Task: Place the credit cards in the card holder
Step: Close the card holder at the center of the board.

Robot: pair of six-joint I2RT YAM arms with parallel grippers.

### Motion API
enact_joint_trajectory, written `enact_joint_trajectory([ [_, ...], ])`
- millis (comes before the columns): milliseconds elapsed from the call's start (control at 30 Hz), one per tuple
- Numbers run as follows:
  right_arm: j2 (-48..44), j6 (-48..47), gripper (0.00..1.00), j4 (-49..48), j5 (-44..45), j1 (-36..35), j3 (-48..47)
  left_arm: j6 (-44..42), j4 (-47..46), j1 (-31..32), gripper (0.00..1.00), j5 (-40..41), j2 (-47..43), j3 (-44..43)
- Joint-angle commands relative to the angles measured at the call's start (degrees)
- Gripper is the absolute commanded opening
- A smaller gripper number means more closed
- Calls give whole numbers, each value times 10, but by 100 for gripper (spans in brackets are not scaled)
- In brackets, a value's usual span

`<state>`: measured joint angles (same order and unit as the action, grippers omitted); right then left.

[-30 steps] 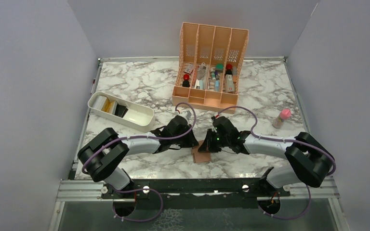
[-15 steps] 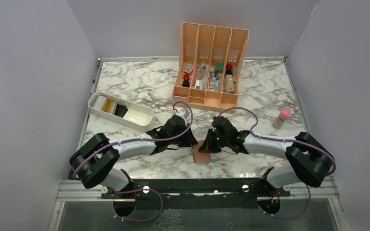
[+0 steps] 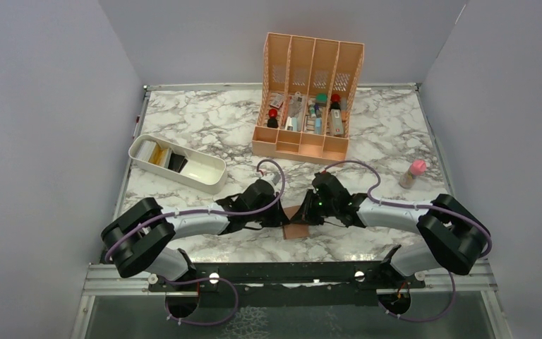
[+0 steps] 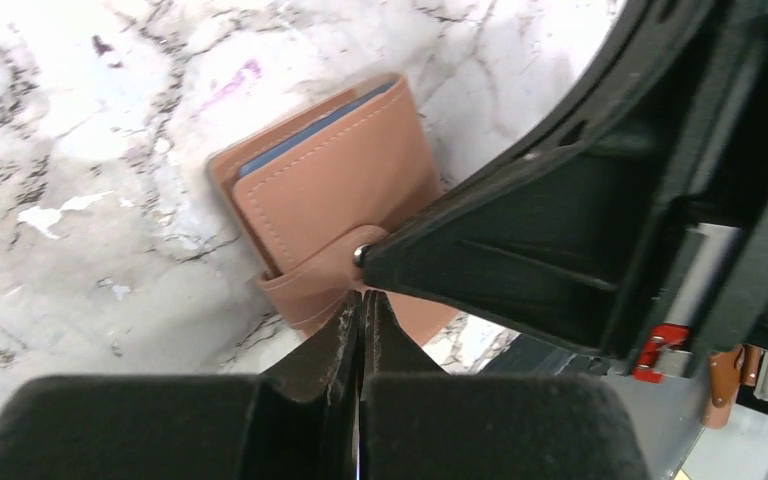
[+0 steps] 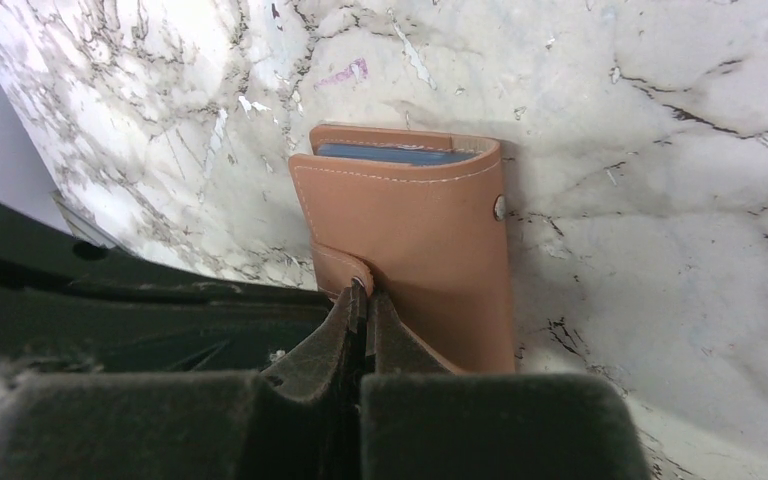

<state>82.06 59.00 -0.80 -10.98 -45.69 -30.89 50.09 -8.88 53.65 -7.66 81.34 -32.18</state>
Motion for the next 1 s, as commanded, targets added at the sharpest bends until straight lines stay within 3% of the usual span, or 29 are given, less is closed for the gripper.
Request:
enact_joint_trajectory([
  [0,18,-14,1,99,63,-3,45,9,-5,1,0,19,4,13],
  [433,20,-16,1,87,51,-3,42,16,8,1,0,53,-22,8],
  [733,14,-21,1,90,52,-3,32,13,-10,1,0,43,27,3],
  [967,-14,-51,19,158,67,-3,-9,3,9,1,0,38,51,-4],
])
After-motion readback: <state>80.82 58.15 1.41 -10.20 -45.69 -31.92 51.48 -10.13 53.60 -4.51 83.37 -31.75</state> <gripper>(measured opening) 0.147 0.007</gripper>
